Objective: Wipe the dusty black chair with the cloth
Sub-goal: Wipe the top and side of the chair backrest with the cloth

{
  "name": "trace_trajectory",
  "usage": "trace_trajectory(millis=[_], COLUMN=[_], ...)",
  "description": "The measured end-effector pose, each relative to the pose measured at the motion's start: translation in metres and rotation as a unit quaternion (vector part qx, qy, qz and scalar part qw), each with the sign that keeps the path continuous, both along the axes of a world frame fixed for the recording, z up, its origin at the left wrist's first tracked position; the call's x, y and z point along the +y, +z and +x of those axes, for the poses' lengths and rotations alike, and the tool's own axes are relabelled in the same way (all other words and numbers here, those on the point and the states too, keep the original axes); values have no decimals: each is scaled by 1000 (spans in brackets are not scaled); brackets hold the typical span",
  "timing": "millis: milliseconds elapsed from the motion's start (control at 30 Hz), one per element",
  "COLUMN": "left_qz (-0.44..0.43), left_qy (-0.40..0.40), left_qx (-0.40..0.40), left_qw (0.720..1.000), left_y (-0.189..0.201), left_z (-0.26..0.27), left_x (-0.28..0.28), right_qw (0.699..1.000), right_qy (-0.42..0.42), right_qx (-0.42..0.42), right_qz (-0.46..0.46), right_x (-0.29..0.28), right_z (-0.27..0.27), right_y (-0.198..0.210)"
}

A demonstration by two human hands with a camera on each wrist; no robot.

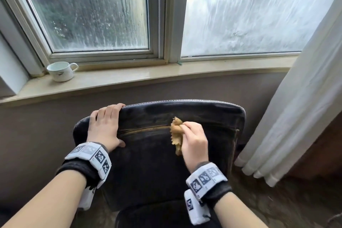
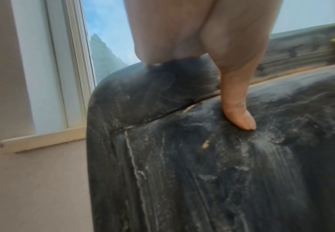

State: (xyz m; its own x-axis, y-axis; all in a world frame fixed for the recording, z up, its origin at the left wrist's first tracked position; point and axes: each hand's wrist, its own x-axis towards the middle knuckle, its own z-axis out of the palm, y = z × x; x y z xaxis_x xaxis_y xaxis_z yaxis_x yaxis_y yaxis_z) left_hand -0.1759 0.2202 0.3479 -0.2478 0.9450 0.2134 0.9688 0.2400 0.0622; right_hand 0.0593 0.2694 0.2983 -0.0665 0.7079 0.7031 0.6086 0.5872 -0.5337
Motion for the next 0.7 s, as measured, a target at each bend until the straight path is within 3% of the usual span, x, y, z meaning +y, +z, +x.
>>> trace_trajectory(millis=[100, 200, 333, 433, 533, 633, 700], left_qz=[9, 16, 29, 43, 97, 81, 45], left_qy=[1, 11, 24, 24, -7, -47, -48], left_qx=[3, 17, 25, 40, 36, 19, 8], left_qw=[1000, 1000, 999, 998, 995, 995, 998], left_y=[0, -4, -7, -12, -19, -13, -12], left_z=[6, 11, 11, 7, -3, -10, -21], left_x=[0, 5, 7, 7, 7, 1, -10], right_qw=[988, 979, 992, 999, 986, 988, 999], right_qy=[-122, -196, -126, -18, 94, 110, 33], right_qx=[88, 52, 27, -39, -139, -103, -36], right_qz=[-16, -21, -16, -8, -2, 2, 18], right_x=[11, 18, 5, -22, -45, -35, -18], right_z=[54, 42, -26, -78, -118, -94, -53], right_y=[1, -10, -11, -3, 8, 15, 9])
